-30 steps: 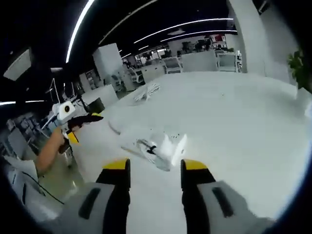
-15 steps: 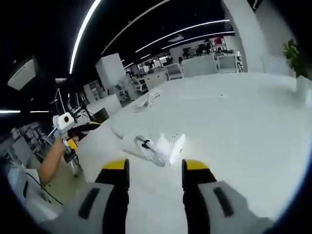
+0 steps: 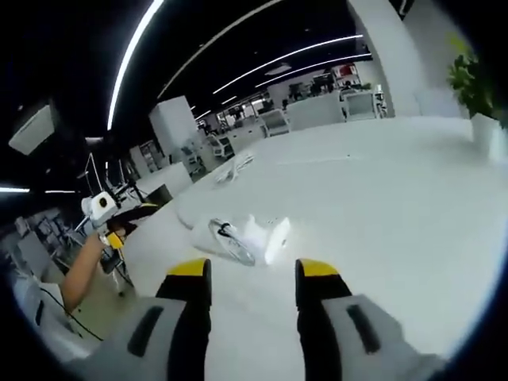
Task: Straighten the power strip on the desk, plug the charger into it
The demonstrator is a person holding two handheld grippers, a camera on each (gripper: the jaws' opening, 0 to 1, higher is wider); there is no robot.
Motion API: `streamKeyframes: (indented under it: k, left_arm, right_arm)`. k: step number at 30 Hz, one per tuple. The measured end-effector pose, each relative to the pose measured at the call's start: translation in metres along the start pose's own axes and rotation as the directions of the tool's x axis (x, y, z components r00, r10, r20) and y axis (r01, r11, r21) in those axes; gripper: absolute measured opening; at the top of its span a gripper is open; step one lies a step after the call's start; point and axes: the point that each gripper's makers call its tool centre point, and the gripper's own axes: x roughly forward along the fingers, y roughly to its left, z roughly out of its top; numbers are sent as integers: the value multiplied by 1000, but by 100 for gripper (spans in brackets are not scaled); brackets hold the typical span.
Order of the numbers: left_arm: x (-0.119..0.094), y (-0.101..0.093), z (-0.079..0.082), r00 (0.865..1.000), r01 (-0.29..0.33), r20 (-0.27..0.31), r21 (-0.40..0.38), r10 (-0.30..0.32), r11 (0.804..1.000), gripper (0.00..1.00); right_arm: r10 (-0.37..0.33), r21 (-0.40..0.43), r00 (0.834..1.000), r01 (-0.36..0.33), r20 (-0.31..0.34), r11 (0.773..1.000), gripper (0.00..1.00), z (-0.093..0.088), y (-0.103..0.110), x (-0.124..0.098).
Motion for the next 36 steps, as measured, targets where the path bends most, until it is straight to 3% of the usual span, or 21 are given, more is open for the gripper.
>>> streamKeyframes:
  k: [4,8,16,22,36]
  left_arm:
    - [6,6,-2,1000,-1,12,7,1,1000,85]
    - [10,13,-9,1000,-8,-17,11,8,1000,89]
    - [18,25,-18,999,-33,-25,21,33,999,91]
    - [33,28,-27,998,-21,-66,38,24,999,92]
    - [43,30,-33,997,6,-79,7,-5,1000,94]
  right_arm:
    - [-6,-7,1000,6,-5,1000,41,2,0,3]
    - [-14,-29,1000,14,-20,999,42,3,0,6]
    - [-20,-40,1000,20,7,999,43,8,-3,13]
    - [-22,-58,1000,21,-16,998,44,3,-3,20]
    - [-18,-77,1000,17,-14,997,48,16,5,25]
